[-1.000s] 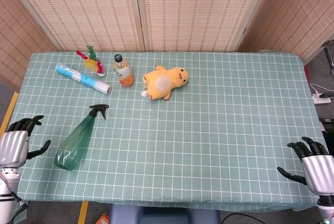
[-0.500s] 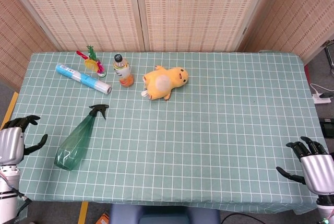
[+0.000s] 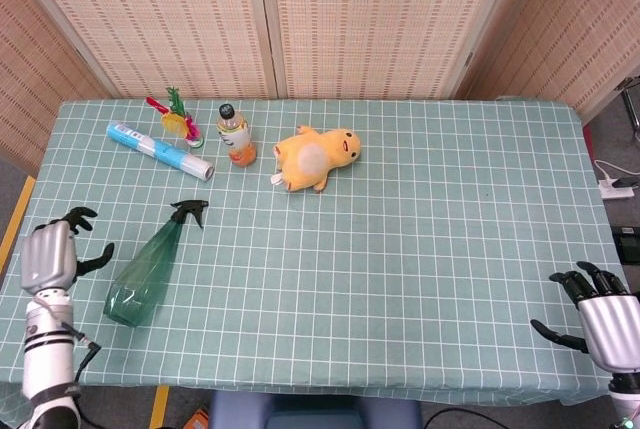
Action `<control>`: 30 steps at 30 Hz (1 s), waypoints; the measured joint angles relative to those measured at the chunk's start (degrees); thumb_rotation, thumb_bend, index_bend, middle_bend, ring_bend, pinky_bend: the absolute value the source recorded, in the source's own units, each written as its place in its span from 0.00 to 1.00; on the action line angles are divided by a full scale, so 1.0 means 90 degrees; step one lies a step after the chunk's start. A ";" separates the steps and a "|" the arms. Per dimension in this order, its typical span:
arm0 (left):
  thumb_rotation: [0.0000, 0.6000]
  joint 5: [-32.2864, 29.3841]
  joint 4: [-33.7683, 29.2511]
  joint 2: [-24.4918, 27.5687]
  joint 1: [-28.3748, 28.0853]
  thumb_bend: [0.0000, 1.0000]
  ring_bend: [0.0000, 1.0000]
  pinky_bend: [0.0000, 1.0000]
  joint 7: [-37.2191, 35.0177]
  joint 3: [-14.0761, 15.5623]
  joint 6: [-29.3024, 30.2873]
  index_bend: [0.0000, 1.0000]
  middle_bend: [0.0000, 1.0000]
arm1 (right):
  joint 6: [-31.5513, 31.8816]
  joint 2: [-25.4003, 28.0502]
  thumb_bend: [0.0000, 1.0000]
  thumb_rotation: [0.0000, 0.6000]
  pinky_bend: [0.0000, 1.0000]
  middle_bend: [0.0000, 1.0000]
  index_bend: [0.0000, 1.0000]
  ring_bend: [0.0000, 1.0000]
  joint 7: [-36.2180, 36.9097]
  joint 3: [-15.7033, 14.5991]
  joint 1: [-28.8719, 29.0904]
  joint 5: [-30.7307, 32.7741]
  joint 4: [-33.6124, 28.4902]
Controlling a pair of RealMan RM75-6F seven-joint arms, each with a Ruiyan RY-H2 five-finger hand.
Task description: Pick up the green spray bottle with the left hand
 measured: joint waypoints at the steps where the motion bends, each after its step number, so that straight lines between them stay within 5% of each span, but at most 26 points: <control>1: 1.00 -0.0360 -0.0043 -0.0074 -0.0210 0.24 0.37 0.32 0.0414 -0.0060 0.0089 0.33 0.38 | -0.0004 0.0006 0.00 1.00 0.34 0.41 0.37 0.23 0.0014 -0.0001 0.0001 0.0001 -0.0002; 5: 1.00 -0.1493 -0.0042 -0.0519 -0.1213 0.24 0.35 0.30 0.2114 -0.0293 0.0652 0.27 0.37 | -0.0006 0.0020 0.00 1.00 0.34 0.41 0.37 0.23 0.0075 -0.0007 0.0001 0.0002 0.0003; 10: 1.00 -0.2782 0.0081 -0.0807 -0.1899 0.23 0.23 0.18 0.3083 -0.0658 0.1022 0.11 0.29 | -0.0049 0.0042 0.00 1.00 0.34 0.41 0.37 0.23 0.0075 -0.0015 0.0009 0.0019 -0.0019; 16: 1.00 -0.4658 0.0420 -0.1112 -0.2865 0.23 0.23 0.18 0.4141 -0.1242 0.1437 0.12 0.29 | -0.0085 0.0068 0.00 1.00 0.34 0.42 0.37 0.23 0.0066 -0.0016 0.0018 0.0039 -0.0065; 20: 1.00 -0.4832 0.1052 -0.1511 -0.3630 0.23 0.24 0.19 0.4624 -0.1335 0.1654 0.15 0.31 | -0.0092 0.0075 0.00 1.00 0.34 0.42 0.37 0.23 0.0108 -0.0019 0.0022 0.0040 -0.0050; 30: 1.00 -0.4852 0.2811 -0.2528 -0.4311 0.23 0.25 0.20 0.4900 -0.1282 0.1528 0.15 0.32 | -0.0108 0.0089 0.00 1.00 0.34 0.42 0.37 0.23 0.0145 -0.0016 0.0025 0.0065 -0.0046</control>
